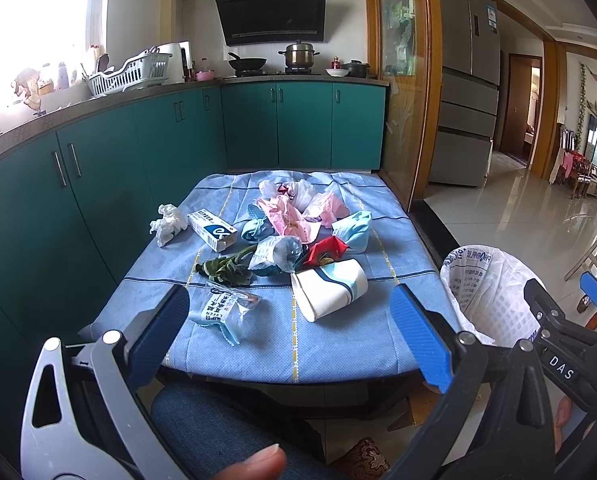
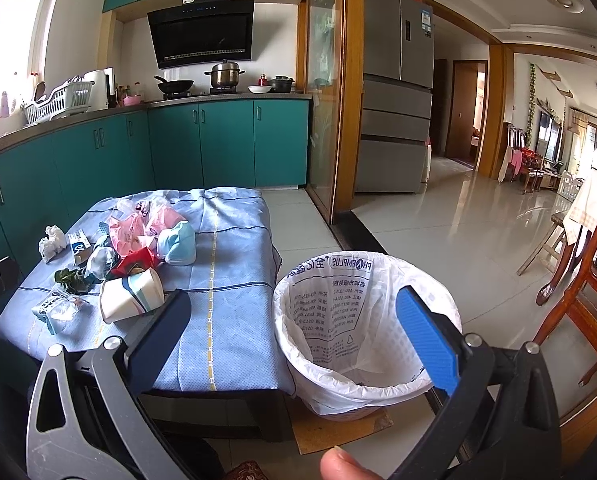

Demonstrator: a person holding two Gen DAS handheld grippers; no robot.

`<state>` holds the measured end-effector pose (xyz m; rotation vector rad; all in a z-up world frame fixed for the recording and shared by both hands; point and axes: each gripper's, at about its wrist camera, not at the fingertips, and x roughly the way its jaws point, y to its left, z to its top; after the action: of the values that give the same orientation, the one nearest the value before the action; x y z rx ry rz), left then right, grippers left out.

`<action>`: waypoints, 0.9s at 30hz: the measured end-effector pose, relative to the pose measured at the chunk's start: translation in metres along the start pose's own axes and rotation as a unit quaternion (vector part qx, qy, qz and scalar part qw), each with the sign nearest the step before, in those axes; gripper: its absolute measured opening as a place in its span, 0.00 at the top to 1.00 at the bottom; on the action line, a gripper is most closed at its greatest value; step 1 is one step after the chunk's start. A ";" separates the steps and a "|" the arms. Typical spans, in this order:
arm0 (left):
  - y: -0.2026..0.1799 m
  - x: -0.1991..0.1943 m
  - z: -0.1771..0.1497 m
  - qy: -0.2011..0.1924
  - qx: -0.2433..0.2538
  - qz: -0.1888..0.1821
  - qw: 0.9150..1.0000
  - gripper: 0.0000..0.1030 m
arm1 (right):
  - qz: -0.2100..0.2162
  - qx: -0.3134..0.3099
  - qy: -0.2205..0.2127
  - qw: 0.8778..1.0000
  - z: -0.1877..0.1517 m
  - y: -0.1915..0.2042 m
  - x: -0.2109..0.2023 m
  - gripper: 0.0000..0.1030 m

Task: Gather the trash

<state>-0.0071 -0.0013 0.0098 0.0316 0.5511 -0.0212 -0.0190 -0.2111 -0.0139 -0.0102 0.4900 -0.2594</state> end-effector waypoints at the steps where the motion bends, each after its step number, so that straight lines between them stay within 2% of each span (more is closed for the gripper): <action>1: 0.000 0.000 0.000 -0.001 -0.001 -0.001 1.000 0.03 | 0.000 0.000 0.000 1.000 0.000 0.000 0.000 0.03; 27: 0.000 0.002 -0.002 -0.002 0.002 -0.004 1.000 0.03 | 0.001 -0.004 0.006 1.000 -0.003 0.004 0.005 0.03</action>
<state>-0.0065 -0.0012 0.0069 0.0329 0.5476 -0.0306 -0.0153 -0.2082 -0.0190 -0.0153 0.5030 -0.2567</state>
